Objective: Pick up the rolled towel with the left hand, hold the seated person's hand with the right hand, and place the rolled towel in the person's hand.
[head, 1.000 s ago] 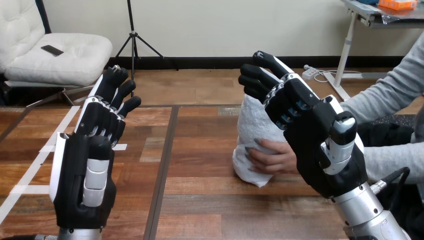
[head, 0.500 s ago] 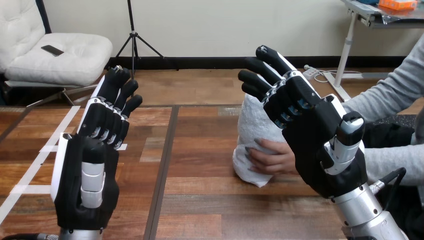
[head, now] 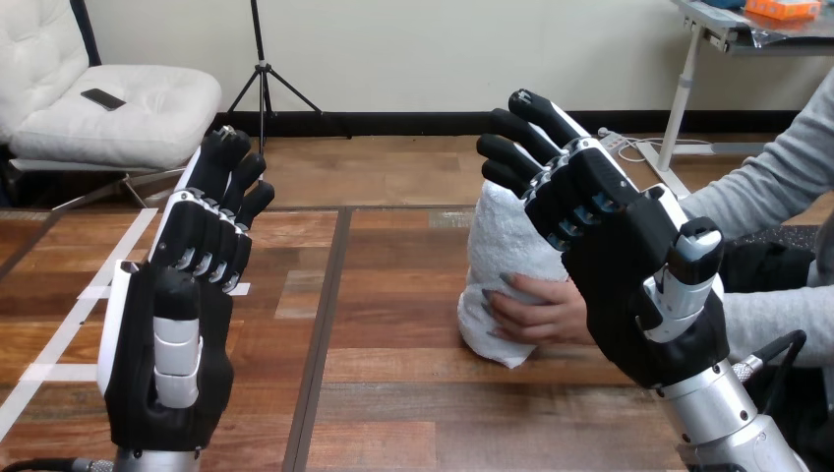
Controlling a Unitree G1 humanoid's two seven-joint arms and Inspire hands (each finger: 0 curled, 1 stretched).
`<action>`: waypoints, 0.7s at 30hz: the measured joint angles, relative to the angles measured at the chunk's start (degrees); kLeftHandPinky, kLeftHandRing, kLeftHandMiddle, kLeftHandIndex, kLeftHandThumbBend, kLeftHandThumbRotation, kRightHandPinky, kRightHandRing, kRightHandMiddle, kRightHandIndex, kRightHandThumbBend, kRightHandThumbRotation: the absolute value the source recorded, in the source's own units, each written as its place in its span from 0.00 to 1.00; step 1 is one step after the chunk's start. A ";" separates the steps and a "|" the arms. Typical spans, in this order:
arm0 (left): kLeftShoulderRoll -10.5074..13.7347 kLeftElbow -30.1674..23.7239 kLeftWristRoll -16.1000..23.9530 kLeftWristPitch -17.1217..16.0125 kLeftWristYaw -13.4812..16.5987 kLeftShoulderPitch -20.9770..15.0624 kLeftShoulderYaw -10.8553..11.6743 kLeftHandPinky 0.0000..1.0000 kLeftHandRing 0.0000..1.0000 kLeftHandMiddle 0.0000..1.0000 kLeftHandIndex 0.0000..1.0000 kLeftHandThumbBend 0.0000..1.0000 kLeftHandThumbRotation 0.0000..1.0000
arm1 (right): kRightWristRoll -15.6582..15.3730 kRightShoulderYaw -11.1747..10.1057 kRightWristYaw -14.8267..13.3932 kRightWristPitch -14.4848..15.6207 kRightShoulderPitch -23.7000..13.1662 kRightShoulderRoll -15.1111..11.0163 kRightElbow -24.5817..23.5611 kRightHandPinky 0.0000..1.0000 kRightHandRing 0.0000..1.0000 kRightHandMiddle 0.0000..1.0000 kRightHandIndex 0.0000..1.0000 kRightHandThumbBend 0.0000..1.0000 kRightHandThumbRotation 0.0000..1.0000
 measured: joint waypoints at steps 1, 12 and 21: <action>0.00 -0.07 0.00 0.09 0.00 0.00 0.00 0.93 0.94 0.94 0.90 0.85 0.93 | -0.03 -0.07 -0.01 -0.04 0.00 0.02 0.00 0.92 0.91 0.91 0.90 1.00 1.00; -0.01 -0.18 -0.03 0.44 -0.15 0.00 -0.02 0.92 0.94 0.94 0.90 0.86 0.93 | -0.14 -0.84 -0.02 -0.58 0.00 0.08 0.01 0.91 0.90 0.90 0.90 1.00 1.00; -0.10 -0.16 -0.01 0.42 -0.55 -0.01 -0.05 0.91 0.94 0.95 0.91 0.85 0.94 | -0.10 -1.29 -0.01 -0.69 0.00 0.08 0.09 0.90 0.89 0.89 0.89 1.00 1.00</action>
